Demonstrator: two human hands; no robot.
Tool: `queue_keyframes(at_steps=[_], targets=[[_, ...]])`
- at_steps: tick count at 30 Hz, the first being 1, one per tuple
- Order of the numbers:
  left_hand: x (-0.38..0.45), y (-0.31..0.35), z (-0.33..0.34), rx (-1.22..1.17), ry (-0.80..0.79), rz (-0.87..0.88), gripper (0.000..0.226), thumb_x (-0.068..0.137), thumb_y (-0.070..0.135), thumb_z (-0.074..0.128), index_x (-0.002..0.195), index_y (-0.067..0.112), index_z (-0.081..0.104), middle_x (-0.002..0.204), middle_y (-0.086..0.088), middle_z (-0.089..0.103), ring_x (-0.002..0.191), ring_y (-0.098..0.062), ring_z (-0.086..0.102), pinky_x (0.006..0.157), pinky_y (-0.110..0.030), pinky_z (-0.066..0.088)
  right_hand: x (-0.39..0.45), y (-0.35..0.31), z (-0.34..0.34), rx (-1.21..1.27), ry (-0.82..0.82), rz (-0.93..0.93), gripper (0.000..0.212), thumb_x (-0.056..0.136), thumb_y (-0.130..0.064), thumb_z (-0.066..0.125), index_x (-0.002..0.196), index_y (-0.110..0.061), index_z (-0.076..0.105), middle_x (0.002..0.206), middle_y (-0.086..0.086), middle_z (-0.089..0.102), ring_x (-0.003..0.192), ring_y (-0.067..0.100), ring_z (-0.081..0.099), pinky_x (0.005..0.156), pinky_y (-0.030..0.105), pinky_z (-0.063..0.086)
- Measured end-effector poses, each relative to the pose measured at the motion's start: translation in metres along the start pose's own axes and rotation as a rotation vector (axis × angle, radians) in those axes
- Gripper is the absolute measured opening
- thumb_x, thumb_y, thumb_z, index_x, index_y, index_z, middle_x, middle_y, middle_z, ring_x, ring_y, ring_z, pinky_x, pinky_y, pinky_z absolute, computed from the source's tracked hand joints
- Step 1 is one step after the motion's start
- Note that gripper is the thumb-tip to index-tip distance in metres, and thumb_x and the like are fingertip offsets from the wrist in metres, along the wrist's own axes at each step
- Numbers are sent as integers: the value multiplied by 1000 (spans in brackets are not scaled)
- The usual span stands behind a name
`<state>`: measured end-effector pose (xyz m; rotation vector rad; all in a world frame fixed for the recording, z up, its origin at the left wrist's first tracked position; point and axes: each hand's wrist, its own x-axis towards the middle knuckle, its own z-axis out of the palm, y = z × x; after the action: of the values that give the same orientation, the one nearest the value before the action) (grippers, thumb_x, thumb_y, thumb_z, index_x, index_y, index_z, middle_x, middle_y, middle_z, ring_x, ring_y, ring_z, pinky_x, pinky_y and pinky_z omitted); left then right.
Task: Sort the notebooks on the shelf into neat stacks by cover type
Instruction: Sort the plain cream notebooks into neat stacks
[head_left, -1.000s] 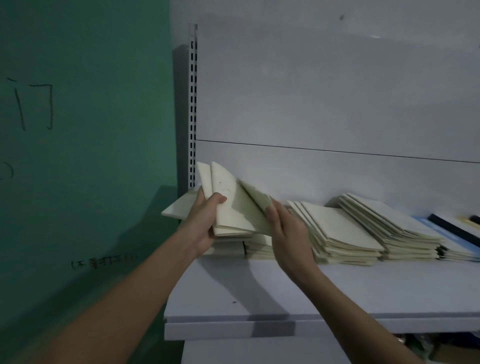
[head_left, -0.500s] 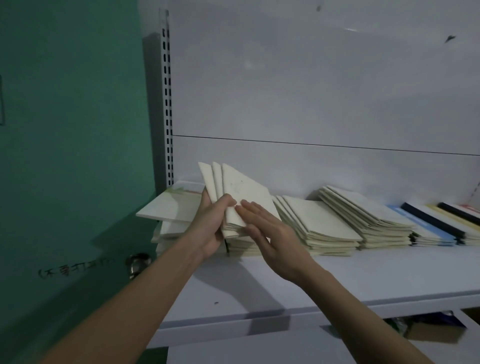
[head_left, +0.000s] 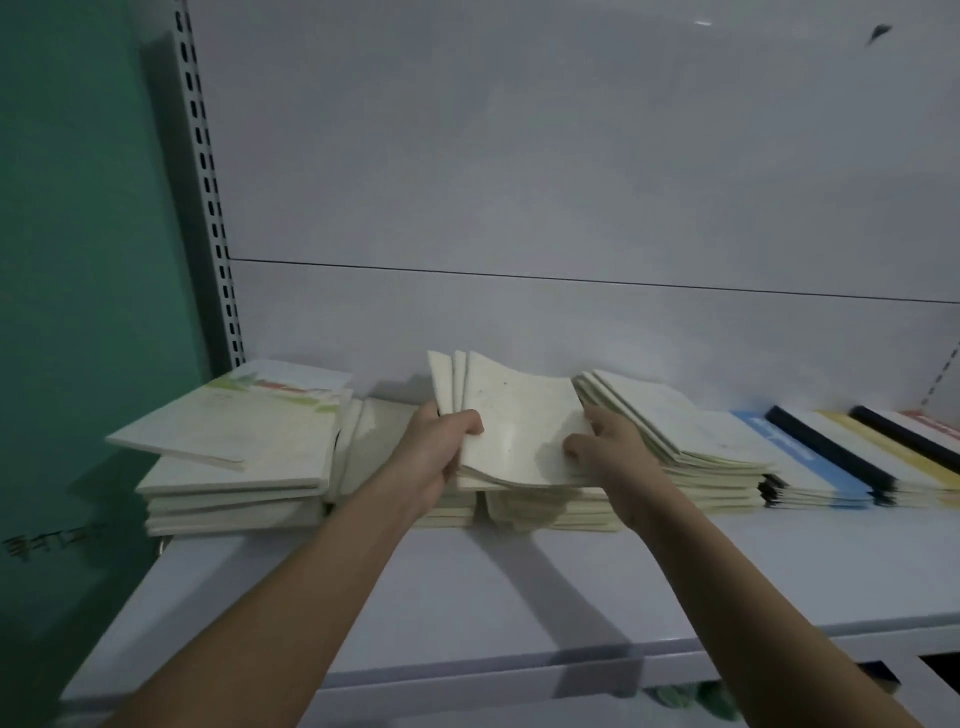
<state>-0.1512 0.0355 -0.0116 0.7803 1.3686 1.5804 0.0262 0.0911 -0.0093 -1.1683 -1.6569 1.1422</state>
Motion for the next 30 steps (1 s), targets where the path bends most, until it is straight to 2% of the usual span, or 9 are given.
queue_keyframes(at_steps=[2, 5, 8, 10, 13, 17, 22, 24, 30], targets=[[4, -9, 13, 110, 3, 19, 42, 84, -3, 57, 124, 8, 49, 118, -13, 65, 107, -28, 63, 94, -41, 52, 11, 9, -12, -124, -6, -3, 31, 81, 6, 47, 107, -4, 61, 83, -1, 59, 75, 17, 55, 55, 23, 40], [10, -19, 26, 201, 17, 37, 39, 85, 3, 57, 122, 13, 51, 119, -8, 63, 103, -21, 62, 85, -31, 53, 25, 18, -19, -289, -45, -42, 25, 82, -1, 50, 104, -10, 59, 87, 0, 61, 82, 22, 58, 62, 26, 43], [16, -19, 34, 319, 87, 43, 56, 69, 28, 56, 122, 13, 57, 128, -10, 54, 101, -22, 62, 84, -34, 53, 41, 24, -18, -650, -80, -84, 25, 87, -12, 50, 111, -5, 57, 107, 11, 61, 101, 31, 56, 73, 31, 40], [19, -22, 36, 276, 89, 50, 53, 69, 30, 55, 119, 14, 62, 126, -11, 59, 100, -22, 65, 84, -35, 54, 47, 31, -14, -764, -19, -224, 30, 90, -14, 49, 118, -5, 57, 123, 12, 58, 114, 33, 52, 81, 34, 40], [17, -38, 38, 129, 73, 86, 39, 84, 38, 55, 120, 24, 63, 125, -2, 65, 110, -18, 65, 101, -44, 48, 33, 44, -8, -574, 147, -452, 36, 96, -19, 51, 130, -10, 58, 134, 6, 56, 123, 25, 49, 99, 32, 37], [6, -62, 32, 74, 134, 258, 73, 80, 64, 57, 145, 34, 44, 148, 19, 43, 136, -1, 40, 116, -36, 29, 14, 73, -3, -570, 192, -661, 34, 95, -32, 46, 116, -16, 67, 118, -1, 67, 110, 19, 58, 93, 30, 39], [-8, -63, 43, 394, 45, 345, 89, 75, 60, 57, 153, 31, 25, 160, 18, 17, 144, 3, 18, 114, -21, 23, 19, 82, -3, -631, 180, -732, 34, 94, -37, 46, 107, -19, 72, 112, -4, 70, 106, 17, 59, 90, 33, 43], [-7, -66, 44, 514, 55, 367, 91, 73, 60, 58, 153, 34, 23, 161, 19, 10, 144, 2, 14, 113, -22, 23, 19, 84, -3, -625, 166, -746, 34, 93, -37, 48, 109, -18, 71, 114, -4, 69, 108, 18, 60, 90, 37, 46], [2, -71, 40, 787, 61, 458, 69, 85, 57, 51, 148, 36, 33, 163, 10, 14, 147, -7, 19, 110, -25, 26, 23, 86, -5, -585, 155, -760, 36, 93, -39, 48, 109, -18, 72, 113, -4, 70, 106, 18, 60, 90, 39, 46]])
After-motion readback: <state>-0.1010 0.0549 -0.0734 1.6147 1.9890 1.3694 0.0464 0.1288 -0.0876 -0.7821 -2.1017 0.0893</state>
